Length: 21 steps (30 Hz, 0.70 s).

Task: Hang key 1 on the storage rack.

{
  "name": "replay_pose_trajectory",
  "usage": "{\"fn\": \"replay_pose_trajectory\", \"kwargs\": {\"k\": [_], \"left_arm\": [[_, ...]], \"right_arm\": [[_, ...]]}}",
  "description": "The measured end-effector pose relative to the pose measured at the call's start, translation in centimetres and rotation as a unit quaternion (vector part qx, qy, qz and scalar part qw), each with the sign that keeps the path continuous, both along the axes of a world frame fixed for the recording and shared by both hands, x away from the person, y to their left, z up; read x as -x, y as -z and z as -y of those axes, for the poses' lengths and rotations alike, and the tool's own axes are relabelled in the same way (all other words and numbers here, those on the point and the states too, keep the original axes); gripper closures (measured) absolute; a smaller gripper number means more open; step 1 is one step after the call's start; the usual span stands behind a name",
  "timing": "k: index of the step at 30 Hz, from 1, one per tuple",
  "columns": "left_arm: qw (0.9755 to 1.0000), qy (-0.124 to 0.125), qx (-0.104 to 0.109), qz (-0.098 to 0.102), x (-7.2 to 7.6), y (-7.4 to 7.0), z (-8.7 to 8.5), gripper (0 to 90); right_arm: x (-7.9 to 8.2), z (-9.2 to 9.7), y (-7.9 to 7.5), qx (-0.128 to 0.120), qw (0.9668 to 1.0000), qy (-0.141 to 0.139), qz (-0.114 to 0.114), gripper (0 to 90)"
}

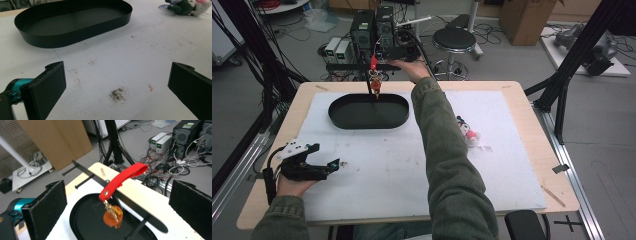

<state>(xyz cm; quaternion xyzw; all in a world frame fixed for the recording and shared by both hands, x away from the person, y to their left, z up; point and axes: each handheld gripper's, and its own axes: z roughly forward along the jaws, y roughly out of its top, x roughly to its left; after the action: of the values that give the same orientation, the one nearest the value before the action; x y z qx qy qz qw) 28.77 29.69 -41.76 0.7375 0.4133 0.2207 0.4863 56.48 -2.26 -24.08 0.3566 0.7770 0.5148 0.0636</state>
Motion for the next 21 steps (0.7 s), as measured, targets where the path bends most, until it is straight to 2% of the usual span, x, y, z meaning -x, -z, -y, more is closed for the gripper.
{"fn": "replay_pose_trajectory", "kwargs": {"k": [6, 10, 15, 16, 21], "left_arm": [[1.0, -0.001, 0.0, 0.002, 0.0, 0.0, -0.1, 2.0], [1.0, 0.0, -0.002, 0.001, 0.0, 0.0, 0.0, 2.1], [1.0, 0.0, -0.001, -0.001, 0.0, 0.0, 0.0, 2.0], [1.0, 0.0, -0.002, -0.001, 0.0, 0.0, 0.0, 2.1], [1.0, -0.001, -0.005, -0.002, 0.0, 0.0, 0.0, 2.1]], "right_arm": [[0.7, 1.0, 0.3, 0.012, 0.9998, -0.016, 0.004, 0.5], [1.2, 1.6, 0.4, 0.023, 0.9996, -0.019, 0.004, 0.5], [1.9, 2.6, 0.4, 0.021, 0.9995, -0.021, 0.014, 0.5], [2.1, 2.7, 0.4, 0.022, 0.9995, -0.021, 0.01, 0.5], [2.7, 3.8, 1.1, 0.03, 0.9992, -0.019, 0.017, 0.5]]}}
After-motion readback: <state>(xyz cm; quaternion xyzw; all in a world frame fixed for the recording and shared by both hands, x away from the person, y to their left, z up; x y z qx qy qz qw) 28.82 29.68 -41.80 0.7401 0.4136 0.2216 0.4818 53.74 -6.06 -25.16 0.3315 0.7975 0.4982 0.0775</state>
